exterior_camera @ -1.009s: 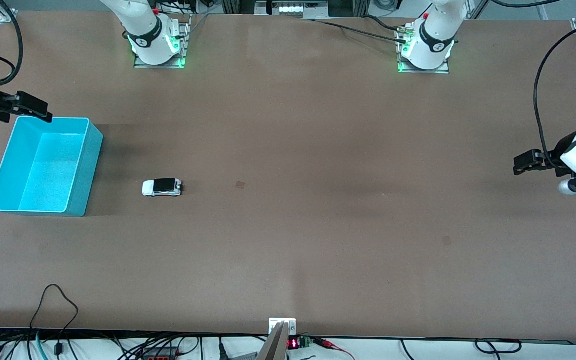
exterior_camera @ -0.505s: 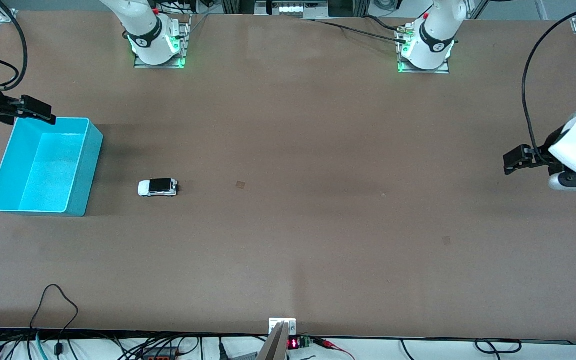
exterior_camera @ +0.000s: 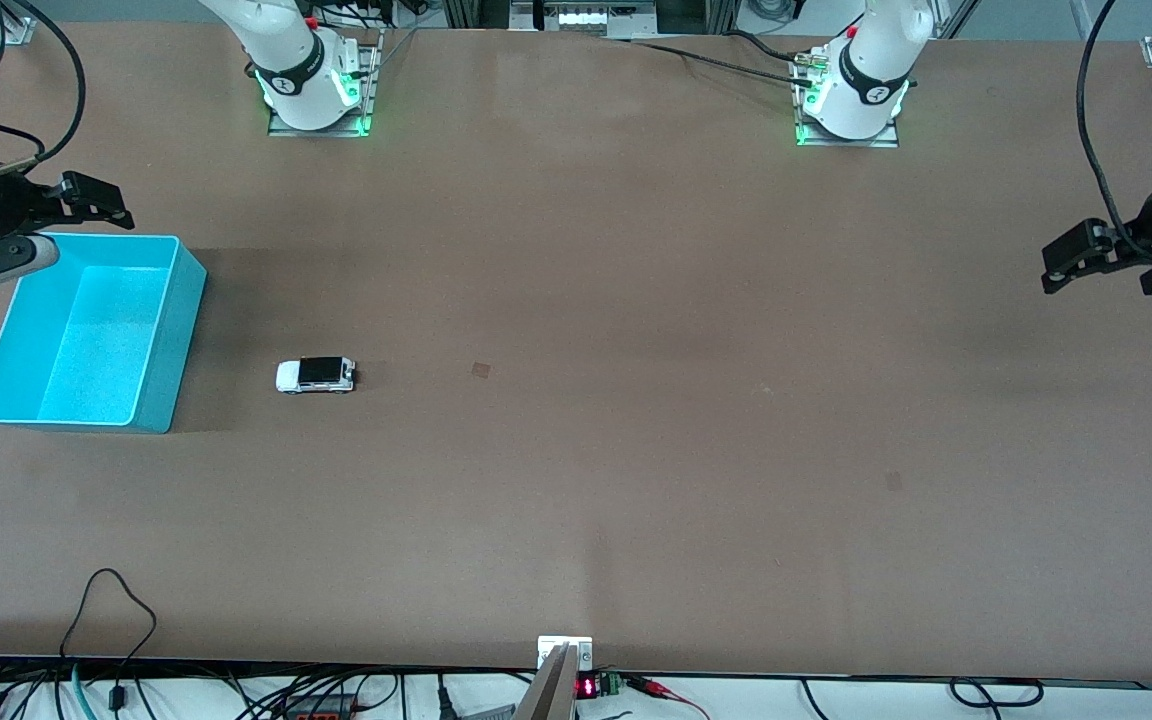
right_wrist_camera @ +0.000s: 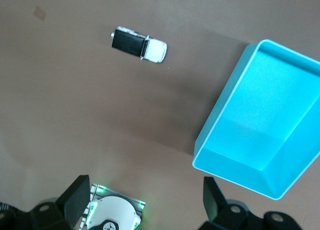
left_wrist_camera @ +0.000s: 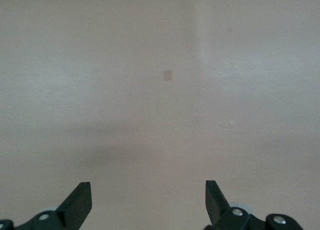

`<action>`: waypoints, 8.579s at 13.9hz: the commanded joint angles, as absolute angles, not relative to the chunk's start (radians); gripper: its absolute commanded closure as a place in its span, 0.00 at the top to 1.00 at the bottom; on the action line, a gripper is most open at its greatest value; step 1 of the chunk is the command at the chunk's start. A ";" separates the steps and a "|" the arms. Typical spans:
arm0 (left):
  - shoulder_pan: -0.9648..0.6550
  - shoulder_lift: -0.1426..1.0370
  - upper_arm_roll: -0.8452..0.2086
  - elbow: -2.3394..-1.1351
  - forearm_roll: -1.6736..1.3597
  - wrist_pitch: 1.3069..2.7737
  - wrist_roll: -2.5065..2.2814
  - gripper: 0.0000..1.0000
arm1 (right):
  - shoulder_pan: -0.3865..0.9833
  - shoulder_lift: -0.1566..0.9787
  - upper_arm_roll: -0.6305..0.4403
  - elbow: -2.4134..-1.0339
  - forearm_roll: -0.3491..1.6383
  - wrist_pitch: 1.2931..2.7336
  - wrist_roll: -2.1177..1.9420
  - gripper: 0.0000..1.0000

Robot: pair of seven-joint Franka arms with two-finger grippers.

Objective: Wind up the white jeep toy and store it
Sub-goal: 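Move the right gripper over to the stopped jeep, then lower the right gripper and close it on the jeep, then lift the jeep with the right gripper and carry it over the bin, then lower the jeep into the blue bin with the right gripper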

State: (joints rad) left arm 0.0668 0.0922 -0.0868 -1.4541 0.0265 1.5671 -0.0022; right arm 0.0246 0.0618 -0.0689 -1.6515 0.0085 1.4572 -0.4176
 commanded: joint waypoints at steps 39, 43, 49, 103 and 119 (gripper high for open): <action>0.115 0.025 -0.100 -1.577 -0.032 1.611 -0.026 1.00 | 0.063 0.308 0.118 -2.163 -0.137 2.500 -1.239 1.00; 0.127 0.023 -0.104 -1.577 -0.035 1.611 -0.025 1.00 | 0.066 0.340 0.118 -2.163 -0.138 2.557 -1.233 1.00; 0.129 0.018 -0.104 -1.575 -0.035 1.605 -0.023 1.00 | 0.071 0.385 0.118 -2.164 -0.147 2.615 -1.238 1.00; 0.127 0.023 -0.109 -1.580 -0.032 1.597 -0.008 1.00 | -0.051 0.041 -0.253 -2.040 0.012 1.939 -0.356 0.00; 0.117 0.023 -0.112 -1.580 -0.032 1.594 -0.009 1.00 | -0.161 0.296 -0.253 -1.987 -0.049 2.069 -0.299 0.00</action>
State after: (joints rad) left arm 0.1167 0.0319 -0.1102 -1.5730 -0.0114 1.5996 -0.0283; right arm -0.1377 0.2608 -0.2611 -2.0230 -0.0395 2.0592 -0.2867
